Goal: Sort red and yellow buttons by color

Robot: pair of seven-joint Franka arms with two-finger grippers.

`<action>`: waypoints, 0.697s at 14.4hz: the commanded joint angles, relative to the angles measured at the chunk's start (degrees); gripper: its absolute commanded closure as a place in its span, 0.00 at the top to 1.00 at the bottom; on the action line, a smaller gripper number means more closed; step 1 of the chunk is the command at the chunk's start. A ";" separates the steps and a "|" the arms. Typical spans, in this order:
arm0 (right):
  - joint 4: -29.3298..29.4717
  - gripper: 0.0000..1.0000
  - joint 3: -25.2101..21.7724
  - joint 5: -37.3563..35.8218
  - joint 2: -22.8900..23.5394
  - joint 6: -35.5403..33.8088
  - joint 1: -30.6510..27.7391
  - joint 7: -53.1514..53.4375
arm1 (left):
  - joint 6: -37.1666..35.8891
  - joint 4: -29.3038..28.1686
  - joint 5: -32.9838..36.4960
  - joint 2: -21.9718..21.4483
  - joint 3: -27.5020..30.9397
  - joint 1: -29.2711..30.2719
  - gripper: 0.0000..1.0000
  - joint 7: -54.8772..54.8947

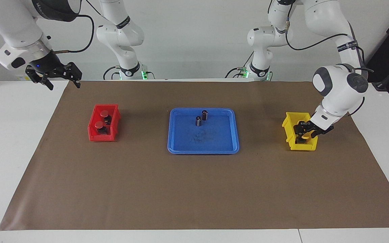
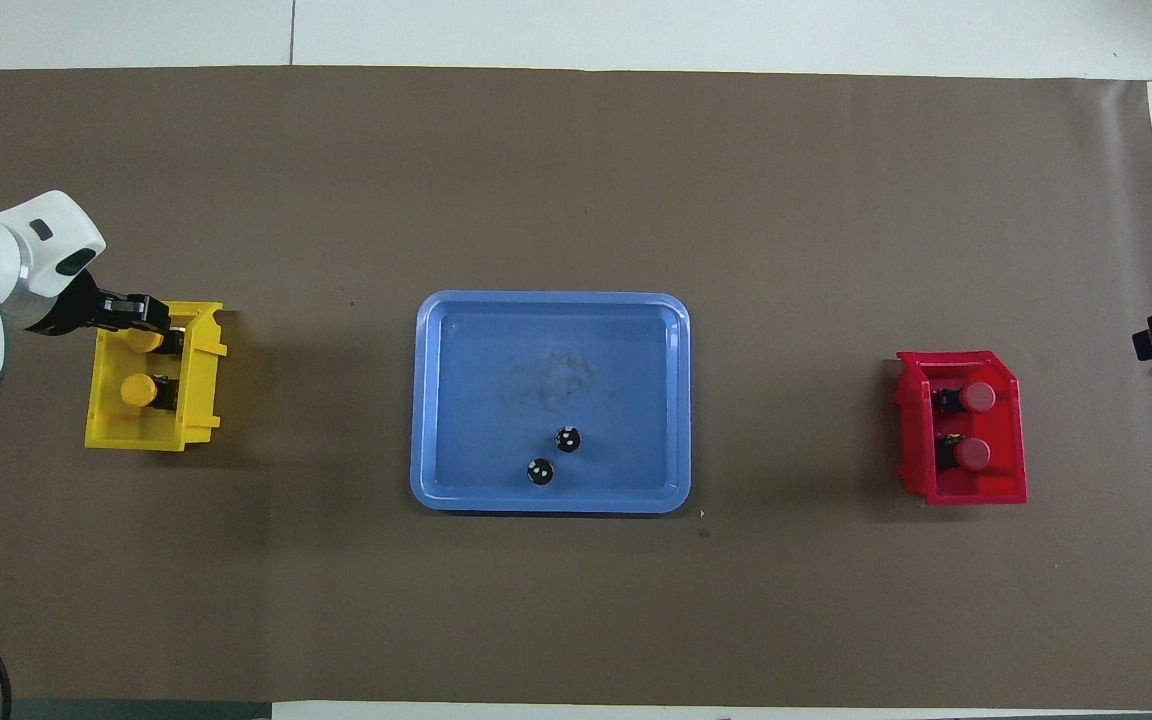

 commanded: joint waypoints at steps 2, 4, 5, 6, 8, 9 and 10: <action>1.17 1.00 -0.13 0.26 0.30 -0.66 -0.06 0.30 | -6.56 4.35 -0.57 -1.94 -0.07 -0.51 0.75 0.15; 1.17 1.00 -0.21 0.35 0.30 -0.57 -0.06 0.48 | -8.33 4.79 -0.57 -5.01 -0.24 -0.59 0.95 0.06; 1.17 1.00 -0.21 0.35 0.22 -0.57 -0.06 0.39 | -9.64 5.23 -0.57 -6.50 -0.33 -0.59 1.00 -0.02; 1.17 1.00 -0.21 0.26 0.30 -0.57 -0.06 0.30 | -11.65 6.45 -0.57 -7.30 -0.42 -0.59 1.00 0.06; 1.17 1.00 -0.13 0.26 0.21 -0.83 0.11 0.30 | -19.19 12.58 -0.49 -6.87 -0.42 -0.51 1.00 0.15; 1.26 1.00 -0.13 0.26 0.21 -0.74 0.11 0.30 | -22.37 15.40 -0.57 -6.61 -0.51 -0.59 1.00 0.06; 1.34 1.00 -0.04 0.26 0.21 -0.57 0.20 0.39 | -24.83 17.43 -0.57 -6.52 -0.51 -0.94 1.00 -0.20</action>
